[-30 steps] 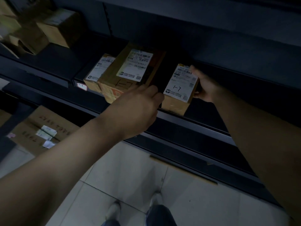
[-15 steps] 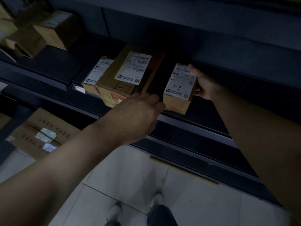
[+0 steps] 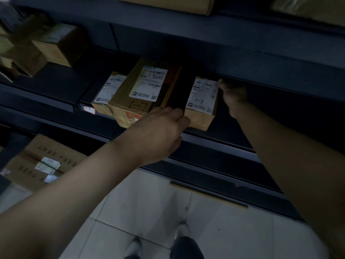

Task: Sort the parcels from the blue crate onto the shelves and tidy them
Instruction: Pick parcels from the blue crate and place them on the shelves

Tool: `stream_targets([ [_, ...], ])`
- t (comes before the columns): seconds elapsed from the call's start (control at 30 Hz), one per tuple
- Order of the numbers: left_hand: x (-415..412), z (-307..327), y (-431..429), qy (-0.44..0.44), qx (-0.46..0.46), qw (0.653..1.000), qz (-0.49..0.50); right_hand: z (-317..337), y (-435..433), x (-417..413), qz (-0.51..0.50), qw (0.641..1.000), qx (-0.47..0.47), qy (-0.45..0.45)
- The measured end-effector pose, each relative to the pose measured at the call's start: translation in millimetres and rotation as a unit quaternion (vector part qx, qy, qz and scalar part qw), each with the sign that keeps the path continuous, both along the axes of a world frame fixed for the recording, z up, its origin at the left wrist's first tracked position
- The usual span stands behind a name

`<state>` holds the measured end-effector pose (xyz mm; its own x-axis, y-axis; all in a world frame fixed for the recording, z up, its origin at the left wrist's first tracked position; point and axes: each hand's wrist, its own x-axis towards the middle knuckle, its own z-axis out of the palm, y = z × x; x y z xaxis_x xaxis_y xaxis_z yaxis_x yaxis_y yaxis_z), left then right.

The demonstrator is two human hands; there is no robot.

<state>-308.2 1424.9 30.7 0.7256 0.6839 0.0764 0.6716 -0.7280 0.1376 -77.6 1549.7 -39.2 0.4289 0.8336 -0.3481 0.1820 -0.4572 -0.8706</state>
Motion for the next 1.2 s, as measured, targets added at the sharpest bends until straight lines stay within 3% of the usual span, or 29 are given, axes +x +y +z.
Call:
stream_targets([
  [0.13,1,13,-6,-0.007,0.020,1.000,-0.023,12,-35,-10,0.004,0.995,0.040,-0.089],
  [0.23,-1,28,-12,-0.002,0.032,0.999,-0.044,33,-77,-23,0.079,0.983,0.038,-0.164],
  [0.43,-11,74,-30,-0.009,0.060,0.995,-0.083,112,-161,-53,0.212,0.909,0.030,-0.358],
  [0.53,-18,106,-45,-0.007,0.117,0.985,-0.125,163,-200,-72,0.218,0.856,-0.062,-0.465],
  [0.63,-27,131,-59,0.019,0.130,0.979,-0.156,203,-245,-91,0.186,0.796,-0.088,-0.569],
  [0.73,-30,154,-76,0.004,0.157,0.966,-0.205,228,-292,-111,0.123,0.762,-0.108,-0.626],
  [0.93,-13,186,-120,-0.091,0.206,0.924,-0.308,263,-380,-134,-0.016,0.718,-0.156,-0.678],
  [1.2,32,213,-209,-0.159,0.206,0.852,-0.454,287,-495,-145,-0.146,0.692,-0.244,-0.664],
])
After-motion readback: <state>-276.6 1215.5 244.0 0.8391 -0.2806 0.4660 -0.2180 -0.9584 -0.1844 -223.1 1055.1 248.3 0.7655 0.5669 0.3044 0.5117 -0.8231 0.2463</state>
